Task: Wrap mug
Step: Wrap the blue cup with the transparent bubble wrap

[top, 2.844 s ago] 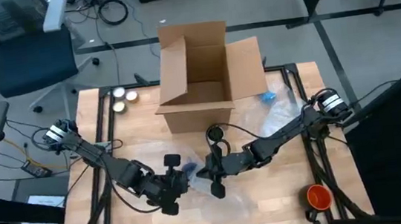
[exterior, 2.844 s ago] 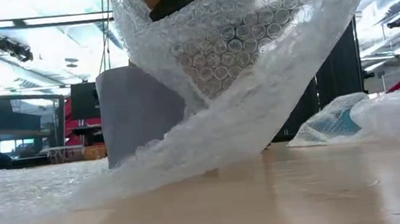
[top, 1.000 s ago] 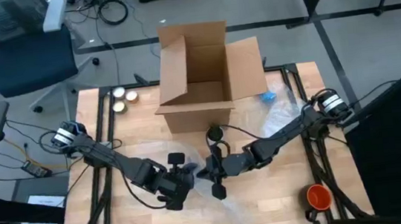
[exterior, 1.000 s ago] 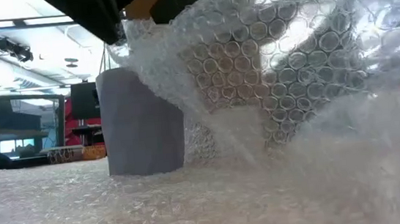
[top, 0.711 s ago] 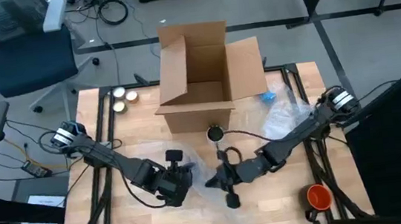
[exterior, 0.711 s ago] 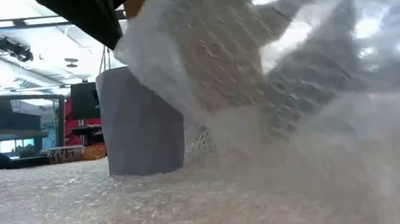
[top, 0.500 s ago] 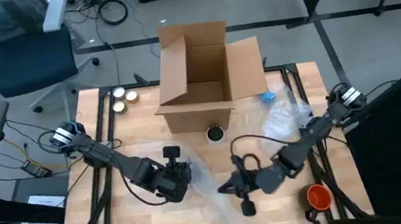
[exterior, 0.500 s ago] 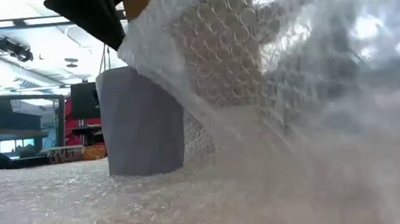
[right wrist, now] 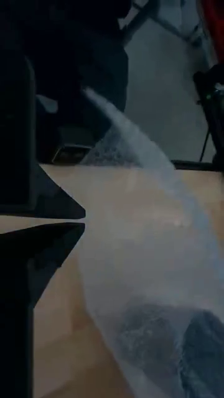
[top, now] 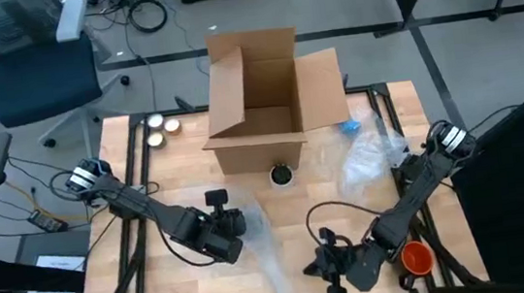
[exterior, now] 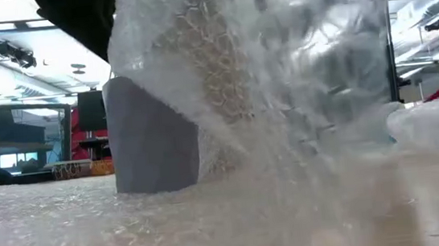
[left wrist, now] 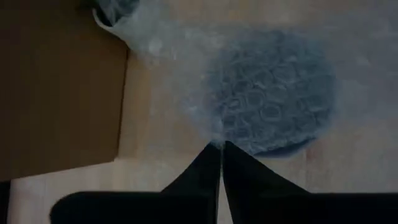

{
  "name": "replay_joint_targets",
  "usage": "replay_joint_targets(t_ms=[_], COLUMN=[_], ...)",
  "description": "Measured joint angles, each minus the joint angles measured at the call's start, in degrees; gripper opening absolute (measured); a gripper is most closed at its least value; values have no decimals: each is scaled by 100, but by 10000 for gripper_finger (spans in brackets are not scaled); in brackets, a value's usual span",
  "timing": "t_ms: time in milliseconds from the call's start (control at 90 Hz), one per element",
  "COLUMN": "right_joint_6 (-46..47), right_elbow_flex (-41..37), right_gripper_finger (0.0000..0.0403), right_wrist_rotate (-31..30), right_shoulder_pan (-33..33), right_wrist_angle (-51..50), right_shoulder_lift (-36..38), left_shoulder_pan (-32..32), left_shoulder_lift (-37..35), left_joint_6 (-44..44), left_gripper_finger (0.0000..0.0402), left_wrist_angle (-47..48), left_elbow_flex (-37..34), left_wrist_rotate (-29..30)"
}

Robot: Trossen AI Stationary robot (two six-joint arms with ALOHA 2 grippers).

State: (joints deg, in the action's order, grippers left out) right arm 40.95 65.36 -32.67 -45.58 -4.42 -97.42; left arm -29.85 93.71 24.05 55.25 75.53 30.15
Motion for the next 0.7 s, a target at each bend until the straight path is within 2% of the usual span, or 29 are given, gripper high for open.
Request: replay_joint_targets(t_ms=[322,556,700], right_joint_6=[-136,-907,-1311], right_elbow_flex=[2,0,2], right_gripper_finger=[0,0,0], right_wrist_rotate=[-7,1096,1236], right_shoulder_pan=[232,626,794], right_wrist_angle=[757,2926,3572], right_shoulder_lift=[-399,-1233,-1400], left_shoulder_pan=[2,31,59], left_shoulder_lift=[0,0,0], left_joint_6=[43,79,197], left_gripper_finger=[0,0,0], left_wrist_angle=[1,122,202], left_elbow_flex=[0,0,-1], left_wrist_rotate=[68,369,413])
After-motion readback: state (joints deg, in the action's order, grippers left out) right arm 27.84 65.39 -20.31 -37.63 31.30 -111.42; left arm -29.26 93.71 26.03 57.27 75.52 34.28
